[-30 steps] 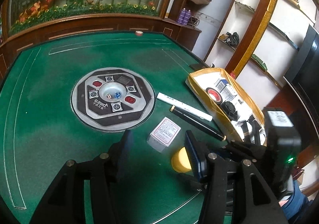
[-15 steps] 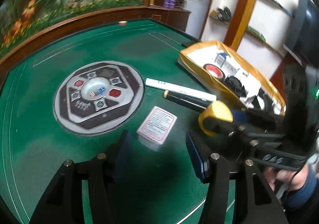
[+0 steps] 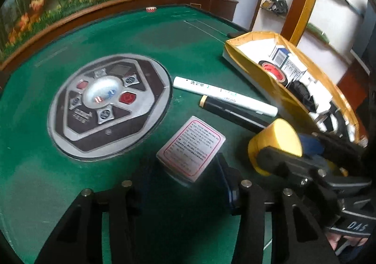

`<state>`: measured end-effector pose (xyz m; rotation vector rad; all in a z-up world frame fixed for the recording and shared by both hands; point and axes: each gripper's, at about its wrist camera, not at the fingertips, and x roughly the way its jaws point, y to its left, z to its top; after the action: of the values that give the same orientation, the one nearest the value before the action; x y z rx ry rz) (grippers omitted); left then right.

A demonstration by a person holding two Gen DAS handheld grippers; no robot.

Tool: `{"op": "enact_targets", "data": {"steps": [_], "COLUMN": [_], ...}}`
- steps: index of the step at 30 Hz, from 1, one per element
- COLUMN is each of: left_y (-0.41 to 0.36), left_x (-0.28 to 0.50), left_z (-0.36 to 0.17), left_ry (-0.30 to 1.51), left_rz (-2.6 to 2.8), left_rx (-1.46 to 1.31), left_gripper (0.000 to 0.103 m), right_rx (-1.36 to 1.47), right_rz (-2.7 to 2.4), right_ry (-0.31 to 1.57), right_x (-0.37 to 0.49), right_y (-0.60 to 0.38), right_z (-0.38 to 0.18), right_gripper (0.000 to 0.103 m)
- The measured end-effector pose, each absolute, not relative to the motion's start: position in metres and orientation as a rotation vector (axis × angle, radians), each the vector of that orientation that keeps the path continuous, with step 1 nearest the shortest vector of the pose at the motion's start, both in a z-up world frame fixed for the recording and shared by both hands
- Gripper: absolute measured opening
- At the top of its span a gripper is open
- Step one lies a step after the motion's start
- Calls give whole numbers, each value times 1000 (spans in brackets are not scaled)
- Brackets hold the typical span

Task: Organize rigid objects
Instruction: 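Grasp the white medicine box with the left tool while the right holds the yellow jar, then carry box and jar over the tray and open the right tool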

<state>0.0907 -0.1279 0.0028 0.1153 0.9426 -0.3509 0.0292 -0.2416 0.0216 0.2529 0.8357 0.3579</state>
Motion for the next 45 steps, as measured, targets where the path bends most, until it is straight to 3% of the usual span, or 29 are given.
{"op": "enact_targets", "data": {"steps": [11, 26, 45], "left_y": [-105, -126, -131], "left_x": [73, 50, 43], "left_z": [27, 45, 48], "left_ry": [863, 680, 650], "left_rz": [-311, -206, -195], "left_rx": [38, 212, 231], "left_gripper": [46, 46, 46], "right_rx": [253, 249, 280], "right_rz": [358, 303, 305], "right_ry": [835, 798, 778], "right_x": [30, 21, 5], "right_y": [-242, -245, -257], "right_z": [22, 30, 38], "right_gripper": [43, 43, 43]}}
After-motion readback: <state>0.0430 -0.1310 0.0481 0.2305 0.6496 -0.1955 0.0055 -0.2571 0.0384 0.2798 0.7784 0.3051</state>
